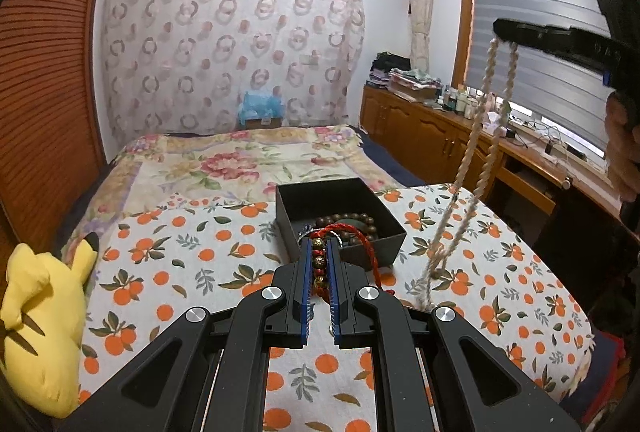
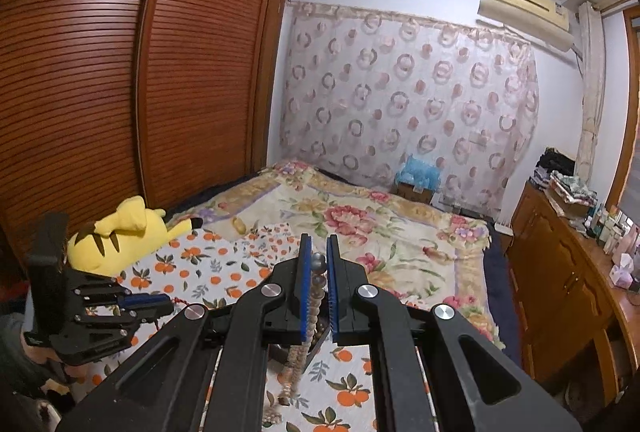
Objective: Organize jewelry
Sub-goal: 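Lower the red bracelet into the black box with the left tool while the right lowers the beaded necklace in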
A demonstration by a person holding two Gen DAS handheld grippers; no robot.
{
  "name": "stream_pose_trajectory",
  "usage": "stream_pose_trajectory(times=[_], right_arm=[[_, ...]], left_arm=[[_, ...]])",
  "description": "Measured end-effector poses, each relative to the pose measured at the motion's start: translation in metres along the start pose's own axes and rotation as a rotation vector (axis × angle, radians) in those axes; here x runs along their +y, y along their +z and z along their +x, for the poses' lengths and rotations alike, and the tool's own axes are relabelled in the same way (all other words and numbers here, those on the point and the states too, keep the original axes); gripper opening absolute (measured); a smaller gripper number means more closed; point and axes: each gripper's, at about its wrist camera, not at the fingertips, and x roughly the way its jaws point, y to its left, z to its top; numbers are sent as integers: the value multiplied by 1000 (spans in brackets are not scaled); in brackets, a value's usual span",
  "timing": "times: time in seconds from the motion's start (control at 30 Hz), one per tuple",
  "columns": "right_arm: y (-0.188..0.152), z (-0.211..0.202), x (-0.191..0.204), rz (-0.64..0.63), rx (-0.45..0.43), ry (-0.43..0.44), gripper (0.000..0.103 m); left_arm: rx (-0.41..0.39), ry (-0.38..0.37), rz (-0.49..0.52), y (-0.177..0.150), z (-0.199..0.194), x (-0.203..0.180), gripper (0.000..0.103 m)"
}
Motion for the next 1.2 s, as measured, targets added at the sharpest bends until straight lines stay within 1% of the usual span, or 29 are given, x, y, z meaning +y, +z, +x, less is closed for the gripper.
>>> stream_pose_trajectory(times=[0.3,0.47,0.63,0.8,0.9,1.07,1.2], right_arm=[[23,-23,3,-34,-41,-2,9],[39,-37,8,-50,-68,3,9],[60,-55,14,-83,-106,-9,9],[76,-66,19,-116,-127,-32,9],[77,-62,18,-119,-118,-40,9],[71,-43,12,-97,-91,-30,9],[63,-15,11,-89,-59,-22,9]], left_arm=[[-5,-5,4,0,-3,-2,6],[7,-3,-8,-3,-1,-2,6],[22,0,-19,-9,1,1,6],[12,3,-22,-5,-3,5,6],[1,5,-15,1,-6,6,6],[-12,13,10,15,-2,6,6],[-11,17,27,25,11,6,6]])
